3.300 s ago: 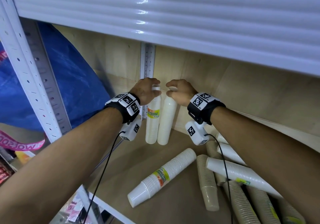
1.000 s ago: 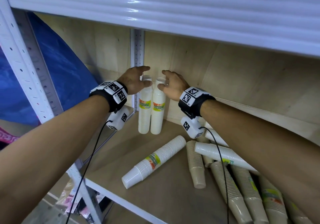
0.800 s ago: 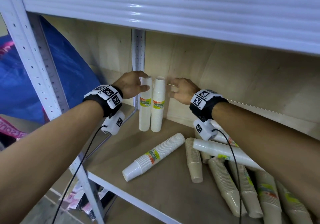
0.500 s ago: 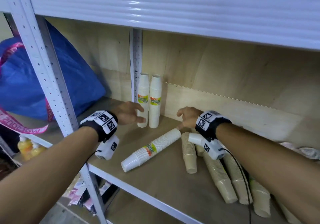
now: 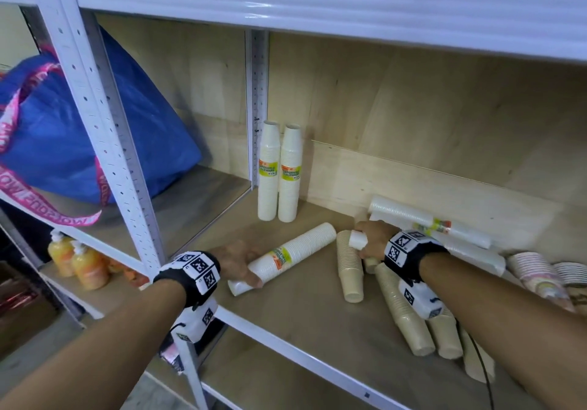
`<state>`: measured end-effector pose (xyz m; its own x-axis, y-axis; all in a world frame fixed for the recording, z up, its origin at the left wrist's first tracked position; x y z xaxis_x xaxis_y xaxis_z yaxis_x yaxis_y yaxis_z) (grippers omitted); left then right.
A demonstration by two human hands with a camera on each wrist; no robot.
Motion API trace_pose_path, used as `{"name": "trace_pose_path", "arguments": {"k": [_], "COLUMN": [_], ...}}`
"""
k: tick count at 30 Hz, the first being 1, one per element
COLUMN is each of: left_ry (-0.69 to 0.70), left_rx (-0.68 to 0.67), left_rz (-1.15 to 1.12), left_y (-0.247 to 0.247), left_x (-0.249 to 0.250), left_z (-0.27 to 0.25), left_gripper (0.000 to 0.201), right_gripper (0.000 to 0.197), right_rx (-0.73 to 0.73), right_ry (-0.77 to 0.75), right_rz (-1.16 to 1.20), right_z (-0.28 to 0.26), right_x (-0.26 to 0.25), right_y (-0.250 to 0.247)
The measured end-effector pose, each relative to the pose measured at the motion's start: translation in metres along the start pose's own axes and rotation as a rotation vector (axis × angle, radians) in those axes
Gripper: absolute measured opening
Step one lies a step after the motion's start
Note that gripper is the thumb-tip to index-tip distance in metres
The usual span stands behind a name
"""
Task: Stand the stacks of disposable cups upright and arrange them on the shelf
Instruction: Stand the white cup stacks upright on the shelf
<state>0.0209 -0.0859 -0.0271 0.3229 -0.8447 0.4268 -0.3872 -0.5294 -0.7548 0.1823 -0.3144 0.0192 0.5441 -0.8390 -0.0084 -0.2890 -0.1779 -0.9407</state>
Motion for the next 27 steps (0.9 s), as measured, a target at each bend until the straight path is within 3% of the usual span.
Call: {"name": "trace_pose_path", "arguments": {"k": [7,12,18,23,27], "left_ry": [-0.004,-0.015,0.028,0.142,0.246], "left_rx": [0.003,0.002,0.149,0.28,0.361], "left_rz": [0.079,0.149,0.119,-0.089,-0.179], "left_y": [-0.002,-0.023,-0.091,-0.159,-0.204], "left_x": [0.004,0.008,0.022,0.05,0.076], "left_z": [0.0,0.001,-0.008,-0.018,-0.031], "left_gripper": [0.078,0.074,0.058,0.043,0.033], "right_gripper": [0.064,0.053,0.066,0.04,0.038], "right_rx": [0.019,0.073,0.177,0.337,0.475], "right_ry": [0.001,-0.041,-0.103,-0.221,-0.288], "right_rz": [-0.002,0.044,0.238,0.329,0.348], "right_z": [-0.002,-0.004,-0.017,-0.027,-0.039], "right_x": [-0.002,-0.01,-0.029,-0.064,-0.094], "right_y": [-0.006,-0.031,-0.104,-0.183,-0.233]}}
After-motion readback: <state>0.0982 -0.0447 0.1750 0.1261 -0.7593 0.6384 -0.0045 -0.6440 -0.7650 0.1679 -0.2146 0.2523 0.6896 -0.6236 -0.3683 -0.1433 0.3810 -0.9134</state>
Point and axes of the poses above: each hand's wrist, its own z-axis towards the middle knuckle, its own y-axis out of the palm, x = y × z, the point moved 10 cm from there along z, towards the middle knuckle, and after that the axes turned 7 degrees about -x, right-handed, at the moved point
